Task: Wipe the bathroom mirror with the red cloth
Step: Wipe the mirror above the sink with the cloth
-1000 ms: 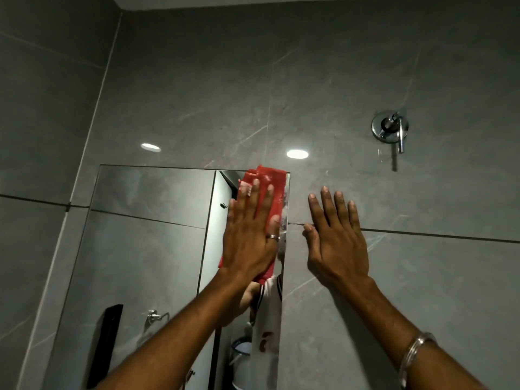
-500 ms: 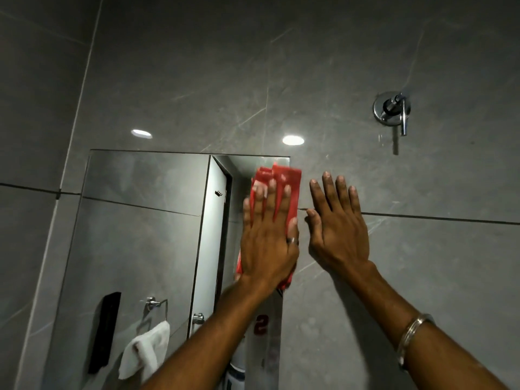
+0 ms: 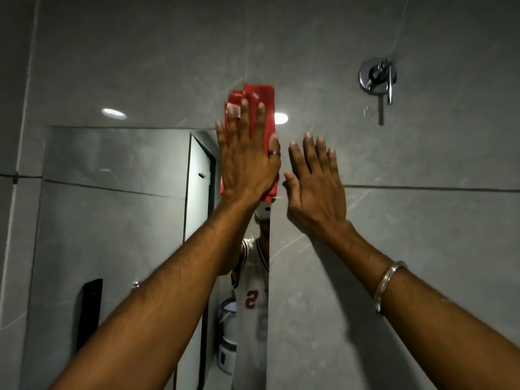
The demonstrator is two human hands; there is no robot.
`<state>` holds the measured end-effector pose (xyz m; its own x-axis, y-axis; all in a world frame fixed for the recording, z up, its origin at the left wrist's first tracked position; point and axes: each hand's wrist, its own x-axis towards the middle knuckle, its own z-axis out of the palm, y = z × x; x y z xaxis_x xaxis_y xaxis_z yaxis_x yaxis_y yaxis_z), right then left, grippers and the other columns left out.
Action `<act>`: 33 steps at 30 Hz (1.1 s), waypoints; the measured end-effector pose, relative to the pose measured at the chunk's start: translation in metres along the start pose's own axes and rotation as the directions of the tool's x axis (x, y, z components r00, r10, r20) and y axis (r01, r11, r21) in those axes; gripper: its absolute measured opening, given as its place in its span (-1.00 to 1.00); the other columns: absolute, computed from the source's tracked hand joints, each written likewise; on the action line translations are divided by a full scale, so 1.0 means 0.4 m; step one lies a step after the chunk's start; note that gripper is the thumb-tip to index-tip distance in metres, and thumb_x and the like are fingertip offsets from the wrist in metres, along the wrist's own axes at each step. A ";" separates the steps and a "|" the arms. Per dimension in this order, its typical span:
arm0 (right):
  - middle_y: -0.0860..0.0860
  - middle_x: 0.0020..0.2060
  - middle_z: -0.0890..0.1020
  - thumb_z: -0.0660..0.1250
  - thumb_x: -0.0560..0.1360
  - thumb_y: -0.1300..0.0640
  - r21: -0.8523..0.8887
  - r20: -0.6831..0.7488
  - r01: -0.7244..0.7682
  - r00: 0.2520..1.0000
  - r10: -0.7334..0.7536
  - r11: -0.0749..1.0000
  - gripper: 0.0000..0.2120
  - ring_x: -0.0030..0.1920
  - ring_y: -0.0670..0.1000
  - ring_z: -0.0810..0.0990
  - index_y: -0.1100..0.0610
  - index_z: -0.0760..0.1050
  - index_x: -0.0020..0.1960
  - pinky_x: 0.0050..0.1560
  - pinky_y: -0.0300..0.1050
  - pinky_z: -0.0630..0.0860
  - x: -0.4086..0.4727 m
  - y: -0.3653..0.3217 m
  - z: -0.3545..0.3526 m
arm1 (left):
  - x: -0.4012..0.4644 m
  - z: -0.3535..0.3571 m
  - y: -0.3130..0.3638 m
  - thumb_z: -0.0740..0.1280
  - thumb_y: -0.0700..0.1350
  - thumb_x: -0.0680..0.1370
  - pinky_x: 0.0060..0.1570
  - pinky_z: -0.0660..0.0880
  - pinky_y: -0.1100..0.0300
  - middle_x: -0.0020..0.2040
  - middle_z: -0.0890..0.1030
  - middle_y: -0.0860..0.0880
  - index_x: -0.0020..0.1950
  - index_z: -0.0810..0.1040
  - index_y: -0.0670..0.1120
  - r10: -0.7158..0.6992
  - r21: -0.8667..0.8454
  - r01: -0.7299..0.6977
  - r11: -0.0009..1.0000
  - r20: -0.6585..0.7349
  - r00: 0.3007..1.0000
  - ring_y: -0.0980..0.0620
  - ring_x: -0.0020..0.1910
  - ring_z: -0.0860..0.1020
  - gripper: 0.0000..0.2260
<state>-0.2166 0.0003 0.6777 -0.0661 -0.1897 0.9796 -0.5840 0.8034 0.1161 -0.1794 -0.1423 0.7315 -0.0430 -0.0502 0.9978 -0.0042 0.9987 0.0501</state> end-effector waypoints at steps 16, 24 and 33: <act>0.21 0.65 0.12 0.02 0.69 -0.12 -0.125 0.030 0.012 1.000 -0.008 0.992 -0.38 0.66 0.24 0.07 0.12 0.07 0.67 0.65 0.25 -0.04 -0.409 -0.032 0.074 | -0.560 0.025 -0.003 0.08 0.15 0.72 0.62 -0.12 -0.25 0.67 0.15 -0.23 0.68 0.08 -0.10 -0.025 0.020 0.024 1.000 0.029 0.999 -0.26 0.68 0.07 -0.40; 0.18 0.64 0.10 -0.02 0.68 -0.16 -0.156 0.123 -0.035 0.991 0.054 0.987 -0.34 0.68 0.17 -0.06 0.09 -0.03 0.69 0.63 0.20 -0.21 -0.648 -0.060 0.112 | -1.052 0.009 -0.024 0.18 0.11 0.68 0.65 -0.09 -0.22 0.63 0.23 -0.23 0.70 -0.07 0.03 -0.052 0.008 0.051 0.999 0.192 0.980 -0.21 0.69 0.00 -0.33; 0.06 0.67 -0.24 0.05 0.67 -0.11 -0.126 0.325 -0.017 0.944 0.058 0.992 -0.30 0.67 0.10 -0.30 0.02 -0.19 0.69 0.65 0.18 -0.27 -0.860 -0.086 0.080 | -1.269 -0.076 -0.017 0.06 0.14 0.70 0.31 0.52 -0.32 0.53 0.41 -0.21 0.51 0.31 -0.10 -0.083 -0.059 0.119 0.991 0.423 0.902 -0.29 0.46 0.35 -0.53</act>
<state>-0.1999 0.0199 0.3316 -0.3592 -0.3163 0.8780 -0.4765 0.8711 0.1188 -0.1271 -0.1235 0.2261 -0.4614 -0.1288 0.8778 0.0499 0.9841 0.1707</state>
